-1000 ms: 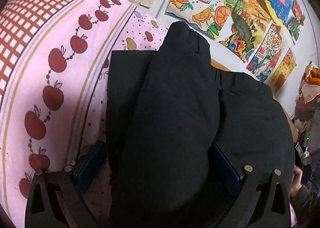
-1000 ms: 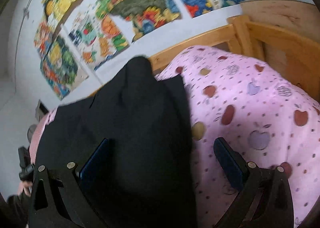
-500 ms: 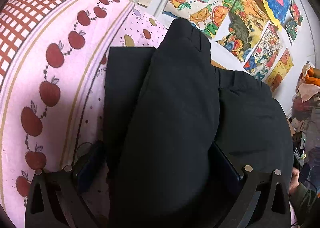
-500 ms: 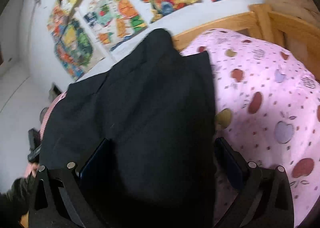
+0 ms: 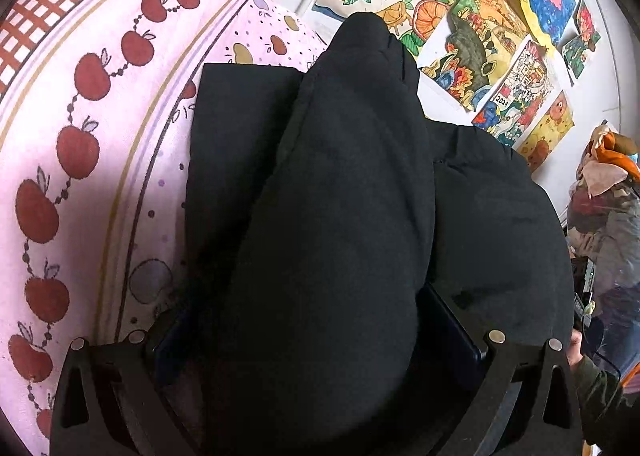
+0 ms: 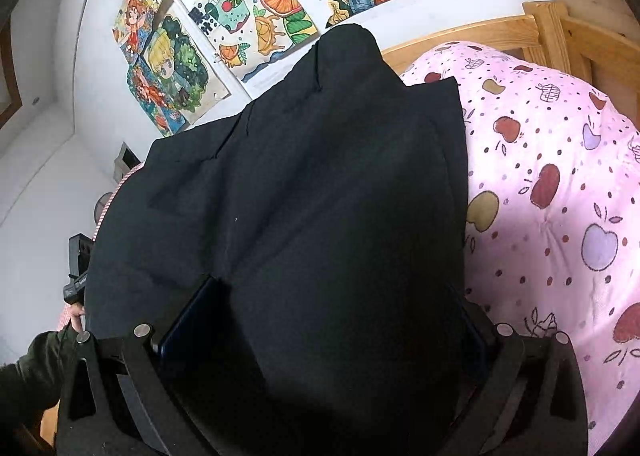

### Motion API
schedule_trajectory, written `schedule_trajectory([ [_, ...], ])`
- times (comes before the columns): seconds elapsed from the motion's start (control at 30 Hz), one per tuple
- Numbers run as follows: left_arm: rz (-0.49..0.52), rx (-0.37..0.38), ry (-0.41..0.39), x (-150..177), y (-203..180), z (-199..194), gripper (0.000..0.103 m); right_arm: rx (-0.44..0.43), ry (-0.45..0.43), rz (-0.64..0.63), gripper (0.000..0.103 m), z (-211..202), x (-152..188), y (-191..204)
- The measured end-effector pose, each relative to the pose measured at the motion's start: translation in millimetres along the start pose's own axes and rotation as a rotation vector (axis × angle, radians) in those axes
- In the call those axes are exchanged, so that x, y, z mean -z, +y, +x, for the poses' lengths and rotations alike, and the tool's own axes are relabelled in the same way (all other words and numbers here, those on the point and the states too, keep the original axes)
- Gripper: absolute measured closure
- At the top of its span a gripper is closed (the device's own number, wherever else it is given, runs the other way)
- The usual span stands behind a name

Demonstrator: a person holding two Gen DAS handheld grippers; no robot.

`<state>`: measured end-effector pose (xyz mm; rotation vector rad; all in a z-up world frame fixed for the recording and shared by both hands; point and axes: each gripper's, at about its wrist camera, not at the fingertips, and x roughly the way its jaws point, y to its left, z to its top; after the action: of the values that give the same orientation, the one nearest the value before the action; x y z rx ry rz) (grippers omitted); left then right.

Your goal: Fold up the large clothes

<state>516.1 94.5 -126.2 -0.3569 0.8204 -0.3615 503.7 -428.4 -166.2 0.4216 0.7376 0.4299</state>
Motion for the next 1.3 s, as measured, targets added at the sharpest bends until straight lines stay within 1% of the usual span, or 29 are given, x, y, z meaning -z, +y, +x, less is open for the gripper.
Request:
schedule_trajectory([
  [0.33, -0.003, -0.009, 0.009, 1, 0, 0, 0.000, 0.018, 0.000, -0.006, 0.001, -1, 1, 0],
  [0.4, -0.014, 0.002, 0.038, -3, 0, 3, 0.000, 0.022, 0.013, -0.004, 0.001, 0, 0, 1],
  [0.5, -0.058, 0.042, 0.095, -10, 5, 6, 0.000, 0.025, 0.069, 0.010, 0.001, 4, -7, 2],
  [0.6, -0.093, 0.054, 0.119, -14, 7, 4, 0.001, 0.016, 0.103, 0.037, 0.001, 4, -11, 2],
  [0.7, -0.098, 0.044, 0.123, -13, 3, 3, 0.002, 0.013, 0.111, 0.044, 0.001, 4, -9, 4],
  [0.8, -0.117, 0.036, 0.113, -12, -2, -1, 0.010, 0.015, 0.123, 0.055, 0.001, 3, -7, 9],
  [0.87, -0.129, 0.035, 0.110, -12, -3, -4, 0.021, 0.018, 0.127, 0.058, 0.001, 4, -5, 15],
  [0.93, -0.134, 0.023, 0.113, -12, -5, -7, 0.027, 0.020, 0.134, 0.056, 0.001, 5, -3, 20],
  [1.03, -0.125, 0.002, 0.129, -15, -10, -11, 0.035, 0.031, 0.130, 0.046, 0.011, 1, -1, 26],
  [1.1, -0.115, -0.010, 0.140, -17, -15, -14, 0.039, 0.041, 0.128, 0.055, 0.023, -1, -2, 28],
  [1.13, -0.112, -0.015, 0.142, -18, -17, -14, 0.043, 0.046, 0.126, 0.061, 0.028, -3, -2, 28],
  [1.2, -0.098, -0.030, 0.142, -19, -23, -18, 0.049, 0.054, 0.117, 0.082, 0.049, -10, -2, 28],
  [1.23, -0.095, -0.039, 0.141, -20, -26, -20, 0.053, 0.054, 0.110, 0.092, 0.054, -14, -2, 26],
  [1.3, -0.100, -0.064, 0.136, -20, -33, -24, 0.057, 0.050, 0.098, 0.103, 0.072, -21, -1, 29],
])
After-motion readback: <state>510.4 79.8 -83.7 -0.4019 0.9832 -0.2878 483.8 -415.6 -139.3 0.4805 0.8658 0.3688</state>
